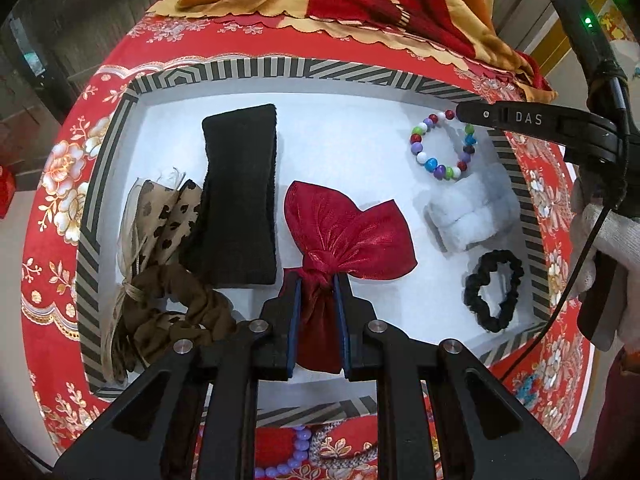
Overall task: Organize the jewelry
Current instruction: 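Carry the bow and bracelet over the tray and open the right gripper, then lower the red bow into the tray and open the left gripper, then withdraw both grippers from the tray toward the remaining bracelets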
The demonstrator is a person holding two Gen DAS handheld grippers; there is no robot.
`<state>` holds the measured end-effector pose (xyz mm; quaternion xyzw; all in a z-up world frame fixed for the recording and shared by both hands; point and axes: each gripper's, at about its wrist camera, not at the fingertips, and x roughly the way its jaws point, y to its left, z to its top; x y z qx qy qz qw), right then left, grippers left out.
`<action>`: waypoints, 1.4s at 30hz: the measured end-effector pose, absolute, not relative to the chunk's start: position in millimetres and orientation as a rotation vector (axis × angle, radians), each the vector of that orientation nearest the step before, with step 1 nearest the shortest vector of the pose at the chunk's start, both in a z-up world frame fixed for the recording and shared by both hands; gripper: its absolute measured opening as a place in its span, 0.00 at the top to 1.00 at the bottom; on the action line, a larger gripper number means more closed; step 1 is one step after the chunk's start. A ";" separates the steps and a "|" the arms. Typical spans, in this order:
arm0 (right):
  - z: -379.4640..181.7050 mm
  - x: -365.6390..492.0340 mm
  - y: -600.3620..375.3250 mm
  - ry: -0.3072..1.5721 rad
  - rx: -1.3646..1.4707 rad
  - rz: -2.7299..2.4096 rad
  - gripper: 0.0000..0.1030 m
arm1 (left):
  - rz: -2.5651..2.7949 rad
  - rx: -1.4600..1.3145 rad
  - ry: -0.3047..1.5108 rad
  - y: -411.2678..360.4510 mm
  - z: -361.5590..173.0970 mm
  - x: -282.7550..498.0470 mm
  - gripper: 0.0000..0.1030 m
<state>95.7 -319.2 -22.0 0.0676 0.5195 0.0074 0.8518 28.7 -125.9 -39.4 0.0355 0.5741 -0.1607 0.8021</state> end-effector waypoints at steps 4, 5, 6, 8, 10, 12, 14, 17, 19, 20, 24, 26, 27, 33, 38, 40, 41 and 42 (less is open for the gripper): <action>-22.7 92.6 -320.2 1.104 0.149 0.022 0.87 | -0.332 0.095 1.215 -129.0 -39.6 28.7 0.75; -21.8 91.8 -319.2 1.101 0.147 0.025 0.78 | -0.329 0.099 1.210 -129.6 -39.5 28.5 0.68; -19.7 90.0 -318.3 1.095 0.148 0.032 0.73 | -0.330 0.101 1.204 -130.0 -39.0 27.6 0.63; -12.5 82.3 -316.1 1.077 0.161 0.053 0.67 | -0.339 0.100 1.200 -130.9 -37.6 25.9 0.56; -6.7 75.6 -312.9 1.072 0.159 0.062 0.67 | -0.347 0.103 1.199 -131.6 -35.7 23.4 0.51; 1.8 65.3 -310.0 1.056 0.166 0.069 0.67 | -0.349 0.108 1.190 -131.6 -32.4 19.3 0.48; 11.2 53.3 -307.0 1.039 0.174 0.082 0.67 | -0.349 0.106 1.181 -129.7 -27.9 14.5 0.48; 26.5 32.6 -302.1 1.014 0.154 0.079 0.67 | -0.340 0.104 1.169 -125.6 -20.4 7.4 0.48; 36.3 16.2 -300.8 0.998 0.158 0.073 0.67 | -0.330 0.104 1.152 -121.3 -14.5 1.7 0.48; 39.9 8.2 -300.2 0.992 0.163 0.072 0.67 | -0.326 0.103 1.142 -118.5 -11.0 -1.7 0.48; 50.0 -23.4 -298.4 0.975 0.168 0.052 0.66 | -0.306 0.105 1.107 -107.3 1.2 -15.3 0.48; 54.2 -42.0 -299.9 0.967 0.168 0.034 0.64 | -0.294 0.115 1.085 -100.8 6.5 -23.8 0.48; 55.7 -49.4 -300.8 0.964 0.168 0.026 0.63 | -0.288 0.121 1.078 -98.2 8.1 -26.6 0.48; 68.4 -100.8 -323.3 0.954 0.159 -0.064 0.62 | -0.258 0.136 1.064 -78.0 9.6 -48.2 0.48; 63.3 -143.7 -346.3 0.976 0.198 -0.135 0.61 | -0.251 0.155 1.063 -68.3 5.8 -67.2 0.48; 57.1 -155.1 -347.6 0.991 0.208 -0.140 0.61 | -0.255 0.162 1.064 -66.9 4.8 -74.1 0.48; 52.8 -161.6 -346.7 1.000 0.210 -0.144 0.61 | -0.255 0.165 1.065 -65.5 4.2 -79.0 0.48; 49.1 -166.9 -345.7 1.006 0.215 -0.144 0.61 | -0.256 0.165 1.068 -64.8 4.0 -81.7 0.48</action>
